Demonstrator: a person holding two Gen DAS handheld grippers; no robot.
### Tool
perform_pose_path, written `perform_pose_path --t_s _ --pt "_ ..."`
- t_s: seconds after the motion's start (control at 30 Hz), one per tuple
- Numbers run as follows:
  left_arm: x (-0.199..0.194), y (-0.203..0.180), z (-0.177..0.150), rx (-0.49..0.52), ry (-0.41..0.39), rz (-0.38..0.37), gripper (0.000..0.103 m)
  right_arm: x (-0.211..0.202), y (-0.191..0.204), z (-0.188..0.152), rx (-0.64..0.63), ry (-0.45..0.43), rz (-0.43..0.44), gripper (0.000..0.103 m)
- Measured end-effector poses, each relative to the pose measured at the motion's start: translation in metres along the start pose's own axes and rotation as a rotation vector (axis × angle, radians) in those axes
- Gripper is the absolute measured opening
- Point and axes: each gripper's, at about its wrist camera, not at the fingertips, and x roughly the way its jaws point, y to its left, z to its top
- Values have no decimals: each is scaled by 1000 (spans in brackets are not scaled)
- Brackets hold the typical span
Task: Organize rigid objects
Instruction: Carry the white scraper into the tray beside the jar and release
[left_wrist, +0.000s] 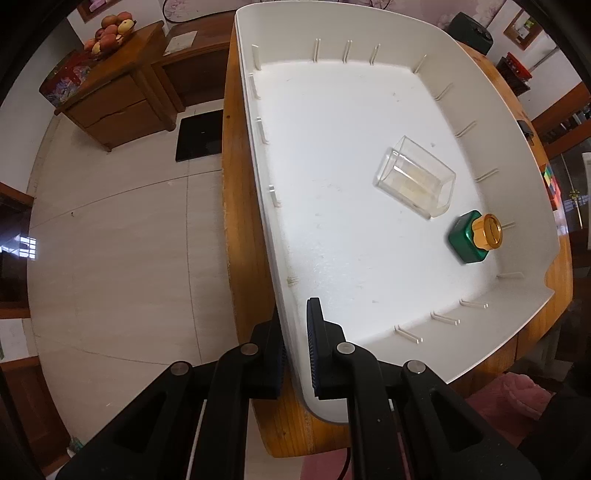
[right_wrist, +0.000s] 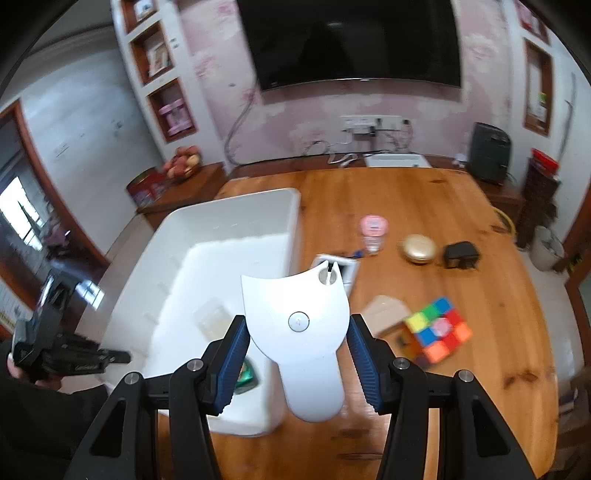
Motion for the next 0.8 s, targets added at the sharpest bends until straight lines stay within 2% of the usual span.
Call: perform_pose_path --t_s 0.33,0.5,0.8 --pt "-3 14 -4 -25 -21 -85 11 21 60 -9 -173 86 93 55" --pt "-3 18 -5 -43 -20 -117 11 38 75 -11 -208 138 128 55" --pt "-1 20 -3 -64 -11 -132 11 60 89 -11 -230 205 166 55"
